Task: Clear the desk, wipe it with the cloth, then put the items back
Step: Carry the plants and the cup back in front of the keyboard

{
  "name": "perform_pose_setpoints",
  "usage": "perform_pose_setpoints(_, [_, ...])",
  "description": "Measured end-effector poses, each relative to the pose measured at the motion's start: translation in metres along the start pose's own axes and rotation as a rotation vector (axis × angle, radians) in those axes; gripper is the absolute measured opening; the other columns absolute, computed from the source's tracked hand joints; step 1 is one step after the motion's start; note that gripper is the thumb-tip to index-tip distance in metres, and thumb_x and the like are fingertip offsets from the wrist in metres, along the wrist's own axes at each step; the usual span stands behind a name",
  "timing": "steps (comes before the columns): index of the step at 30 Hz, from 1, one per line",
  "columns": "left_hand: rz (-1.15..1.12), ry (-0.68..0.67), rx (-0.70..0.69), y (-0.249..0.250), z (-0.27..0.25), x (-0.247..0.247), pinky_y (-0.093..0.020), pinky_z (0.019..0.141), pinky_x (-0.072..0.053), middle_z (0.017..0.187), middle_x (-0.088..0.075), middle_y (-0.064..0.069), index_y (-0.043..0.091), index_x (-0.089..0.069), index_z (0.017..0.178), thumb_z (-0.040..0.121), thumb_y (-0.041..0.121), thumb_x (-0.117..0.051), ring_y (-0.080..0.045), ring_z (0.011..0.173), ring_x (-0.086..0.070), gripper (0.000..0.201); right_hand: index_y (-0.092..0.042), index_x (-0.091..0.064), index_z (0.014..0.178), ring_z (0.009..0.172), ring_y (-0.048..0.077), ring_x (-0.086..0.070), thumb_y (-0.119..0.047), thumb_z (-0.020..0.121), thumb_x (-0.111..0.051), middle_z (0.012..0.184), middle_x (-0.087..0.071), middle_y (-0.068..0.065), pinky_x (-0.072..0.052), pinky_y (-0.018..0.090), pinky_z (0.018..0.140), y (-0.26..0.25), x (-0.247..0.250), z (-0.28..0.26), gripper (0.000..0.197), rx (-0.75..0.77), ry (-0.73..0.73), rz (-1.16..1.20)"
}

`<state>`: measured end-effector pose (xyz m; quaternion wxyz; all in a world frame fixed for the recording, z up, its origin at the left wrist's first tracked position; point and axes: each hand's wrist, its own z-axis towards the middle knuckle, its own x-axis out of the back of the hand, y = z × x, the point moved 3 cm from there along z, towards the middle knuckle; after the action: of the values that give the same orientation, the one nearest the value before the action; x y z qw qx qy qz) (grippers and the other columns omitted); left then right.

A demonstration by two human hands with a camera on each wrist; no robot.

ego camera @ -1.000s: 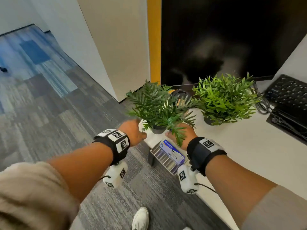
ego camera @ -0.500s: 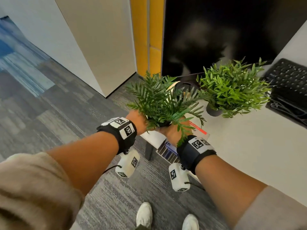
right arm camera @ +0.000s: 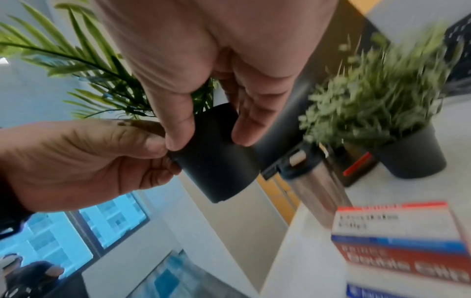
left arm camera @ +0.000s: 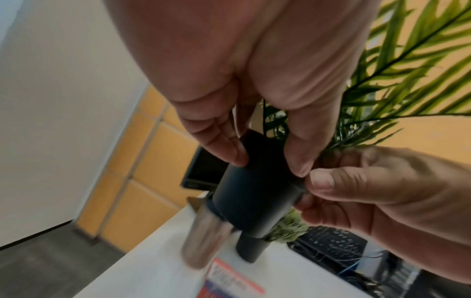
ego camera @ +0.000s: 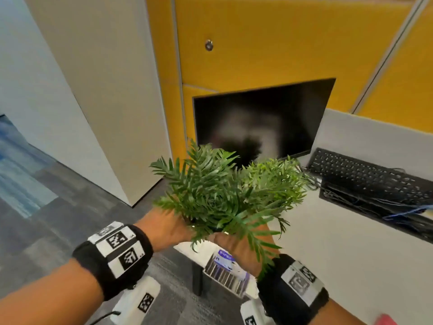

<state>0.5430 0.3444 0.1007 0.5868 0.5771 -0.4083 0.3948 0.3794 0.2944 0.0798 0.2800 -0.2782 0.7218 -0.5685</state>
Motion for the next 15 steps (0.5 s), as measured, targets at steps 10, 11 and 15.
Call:
perform_pose_setpoints(10, [-0.127,0.023,-0.189,0.182,0.129,0.027,-0.019,0.06,-0.037,0.075,-0.058,0.009,0.024,-0.058,0.074,0.076,0.053,-0.068,-0.016,0.08,-0.058,0.03,-0.036,-0.061,0.072,0.065,-0.017,-0.059,-0.024,0.066,-0.085,0.061,-0.062,-0.036,-0.038,0.004,0.052,-0.101,0.177,-0.093,0.027,0.28,0.613,-0.718])
perform_pose_setpoints(11, [-0.161,0.039,-0.186,0.201,0.143,0.022,-0.018,0.06,-0.035,0.075,-0.059,0.008,0.023,-0.057,0.072,0.075,0.051,-0.07,-0.018,0.079,-0.057,0.031,-0.035,-0.062,0.075,0.068,-0.014,-0.06,-0.027,0.064,-0.085,0.065,-0.064,-0.032,-0.04,0.006,0.053,-0.105,0.197,-0.097,0.027,0.275,0.64,-0.742])
perform_pose_setpoints(15, [-0.161,0.044,-0.172,0.259,0.199,-0.011,-0.024,0.074,-0.039,0.093,-0.067,-0.003,0.022,-0.065,0.093,0.079,0.049,-0.068,-0.025,0.096,-0.059,0.03,-0.024,-0.064,0.091,0.076,0.002,-0.064,-0.029,0.064,-0.084,0.084,-0.067,-0.014,-0.049,0.021,0.061,-0.097,0.279,-0.099,0.034,0.144,0.738,-0.683])
